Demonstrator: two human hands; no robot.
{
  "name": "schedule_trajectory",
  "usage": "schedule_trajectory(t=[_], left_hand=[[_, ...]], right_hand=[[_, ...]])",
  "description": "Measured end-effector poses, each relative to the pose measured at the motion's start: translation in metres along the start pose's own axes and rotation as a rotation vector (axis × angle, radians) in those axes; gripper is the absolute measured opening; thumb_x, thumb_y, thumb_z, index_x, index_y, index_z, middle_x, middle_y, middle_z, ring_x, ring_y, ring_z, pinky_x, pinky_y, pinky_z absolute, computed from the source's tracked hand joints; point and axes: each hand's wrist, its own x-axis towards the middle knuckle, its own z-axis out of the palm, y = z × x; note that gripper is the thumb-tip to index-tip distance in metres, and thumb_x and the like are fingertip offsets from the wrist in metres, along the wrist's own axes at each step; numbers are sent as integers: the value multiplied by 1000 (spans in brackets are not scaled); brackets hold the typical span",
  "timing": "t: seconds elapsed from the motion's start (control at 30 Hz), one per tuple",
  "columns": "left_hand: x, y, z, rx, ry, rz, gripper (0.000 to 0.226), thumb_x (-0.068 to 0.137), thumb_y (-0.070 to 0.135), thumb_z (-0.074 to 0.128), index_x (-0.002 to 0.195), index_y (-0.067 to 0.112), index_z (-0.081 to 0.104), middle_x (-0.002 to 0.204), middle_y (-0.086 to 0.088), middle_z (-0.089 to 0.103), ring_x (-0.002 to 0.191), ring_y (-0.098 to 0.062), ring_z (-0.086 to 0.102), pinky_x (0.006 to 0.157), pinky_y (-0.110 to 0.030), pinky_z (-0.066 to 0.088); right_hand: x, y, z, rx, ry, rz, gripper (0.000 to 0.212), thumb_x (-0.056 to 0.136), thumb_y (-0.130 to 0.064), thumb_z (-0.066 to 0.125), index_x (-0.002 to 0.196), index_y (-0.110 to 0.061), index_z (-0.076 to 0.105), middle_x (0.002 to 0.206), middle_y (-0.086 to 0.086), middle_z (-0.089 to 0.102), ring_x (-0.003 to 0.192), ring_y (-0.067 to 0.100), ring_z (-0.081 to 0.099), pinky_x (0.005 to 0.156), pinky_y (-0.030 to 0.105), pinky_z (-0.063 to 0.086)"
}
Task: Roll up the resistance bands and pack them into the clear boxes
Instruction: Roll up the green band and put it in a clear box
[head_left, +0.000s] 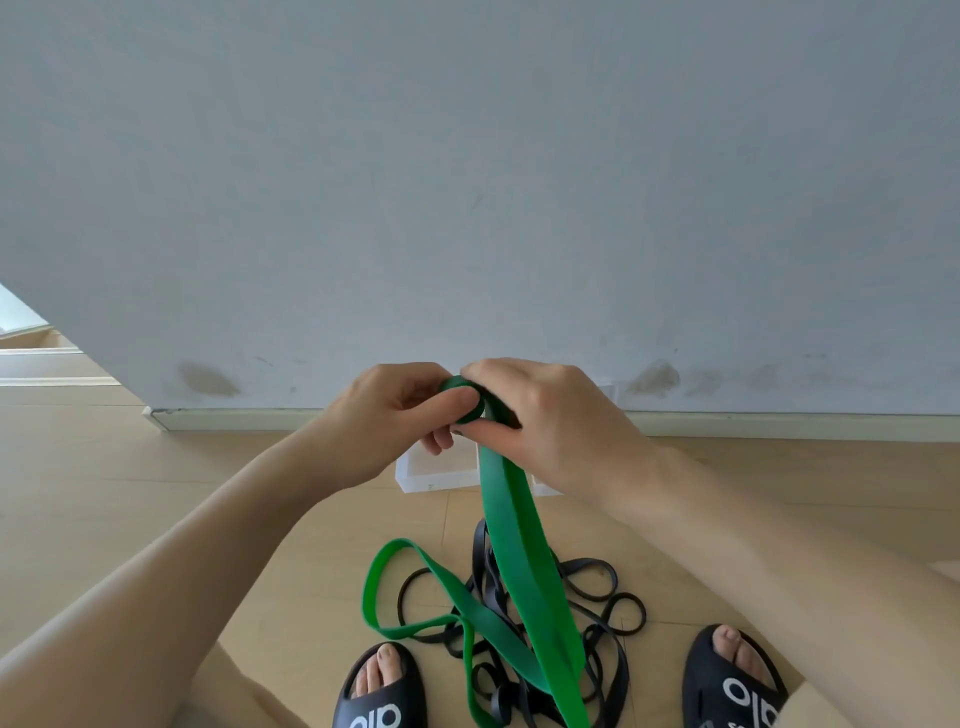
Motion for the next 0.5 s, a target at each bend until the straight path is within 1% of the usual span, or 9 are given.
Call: schedule_trajectory(t=[0.07,0.1,0.17,0.2,0.27,0.33,0.4,0.43,0.5], left_hand=[[-3,5,3,30,29,51,25,99,32,65,88,11,72,71,2,70,68,-8,68,72,-21,51],[-4,7,4,26,38,74,22,100,27,64,88,10,71,70,3,69,67,-7,66,69,-17,50],[-4,11,6,-7,47,102,21,101,25,64,87,11,71,69,4,67,67,-7,65,67,-15,49],[-4,11,5,-24,49,118,22,100,29,65,87,13,71,70,3,68,68,-8,65,67,-17,50],[-4,10,3,-10,60,151,22,95,37,65,87,18,71,72,3,68,70,-9,65,69,-21,52],[-6,8,-1,16,43,180,17,97,35,67,88,22,71,74,3,69,72,-10,66,71,-24,53],[-10,6,-3,13,5,212,15,97,35,68,91,21,71,80,0,71,78,-17,67,75,-33,56],[-11,5,-4,15,-9,229,18,94,38,68,92,20,72,83,-2,72,81,-20,68,78,-39,57],[-12,4,-4,37,-29,265,27,91,44,65,95,18,71,85,-3,72,84,-21,69,81,-42,56]], right_hand=[[1,-3,-4,151,-8,193,35,83,-38,80,107,-20,62,91,-11,64,79,12,60,70,28,49],[2,-5,-8,270,-48,313,45,78,-39,84,111,-22,59,97,-12,64,89,9,62,77,25,50],[5,-4,-15,552,-155,464,55,75,-27,89,118,-19,56,104,-10,69,103,10,64,91,25,50],[6,-1,-17,672,-213,486,51,77,-19,88,118,-15,57,100,-9,72,100,13,66,92,29,51],[8,2,-23,878,-340,527,40,82,-17,81,115,-7,60,83,-7,69,79,18,61,83,34,50],[10,4,-28,1066,-431,612,32,89,-36,72,104,-9,65,76,-3,59,63,15,46,72,33,41],[11,8,-34,1124,-495,670,45,94,-56,58,95,-13,71,86,7,65,59,13,40,66,31,37],[12,9,-38,1105,-526,677,49,97,-59,53,96,-14,73,95,12,71,57,13,39,64,28,37],[10,8,-40,1113,-597,680,42,102,-50,48,106,-16,72,113,16,75,51,8,35,56,22,34]])
